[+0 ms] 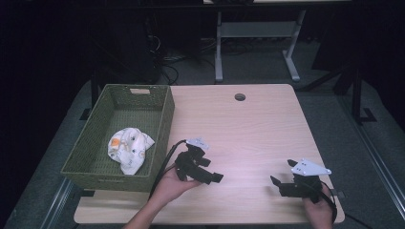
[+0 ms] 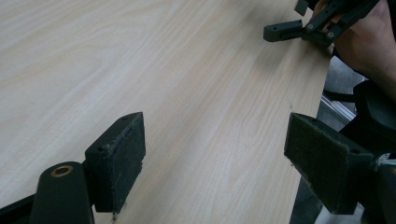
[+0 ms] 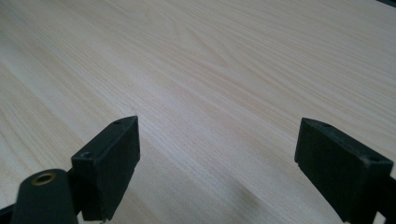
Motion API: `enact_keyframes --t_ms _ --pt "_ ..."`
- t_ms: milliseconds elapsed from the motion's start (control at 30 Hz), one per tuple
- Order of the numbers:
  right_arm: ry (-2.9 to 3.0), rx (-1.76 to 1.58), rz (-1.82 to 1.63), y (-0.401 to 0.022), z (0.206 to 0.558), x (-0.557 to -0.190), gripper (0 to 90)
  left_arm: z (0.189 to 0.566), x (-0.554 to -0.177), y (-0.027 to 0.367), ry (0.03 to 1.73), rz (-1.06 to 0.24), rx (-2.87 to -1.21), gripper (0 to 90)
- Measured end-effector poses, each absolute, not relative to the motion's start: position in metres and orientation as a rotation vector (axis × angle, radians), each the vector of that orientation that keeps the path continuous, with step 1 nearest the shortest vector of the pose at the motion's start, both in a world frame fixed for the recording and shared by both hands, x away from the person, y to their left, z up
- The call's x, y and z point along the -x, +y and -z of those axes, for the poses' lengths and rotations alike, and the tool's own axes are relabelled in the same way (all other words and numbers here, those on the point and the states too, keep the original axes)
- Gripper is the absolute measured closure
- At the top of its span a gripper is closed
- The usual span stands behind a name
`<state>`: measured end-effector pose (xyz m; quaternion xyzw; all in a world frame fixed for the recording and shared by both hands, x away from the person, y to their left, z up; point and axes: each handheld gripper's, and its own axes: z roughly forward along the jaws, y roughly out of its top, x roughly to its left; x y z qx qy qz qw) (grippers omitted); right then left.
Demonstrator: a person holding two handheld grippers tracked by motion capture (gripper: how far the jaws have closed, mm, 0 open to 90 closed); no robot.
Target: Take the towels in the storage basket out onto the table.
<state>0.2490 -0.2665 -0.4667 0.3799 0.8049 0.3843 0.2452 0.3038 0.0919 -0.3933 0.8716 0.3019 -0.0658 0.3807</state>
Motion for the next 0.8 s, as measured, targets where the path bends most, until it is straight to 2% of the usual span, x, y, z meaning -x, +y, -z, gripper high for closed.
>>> enact_keyframes --t_ms 400,600,800 --pt "2.196 -1.039 -1.049 -0.265 0.467 -0.249 13.7 0.363 -0.314 0.099 0.741 0.146 -2.313 20.4" --pt "2.196 -1.037 -1.048 -0.266 0.467 -0.249 13.7 0.348 -0.327 0.114 0.723 0.190 -2.382 20.7" --pt "2.197 -1.041 -1.046 -0.265 0.468 -0.250 13.7 0.336 -0.340 0.134 0.722 0.280 -2.371 21.0"
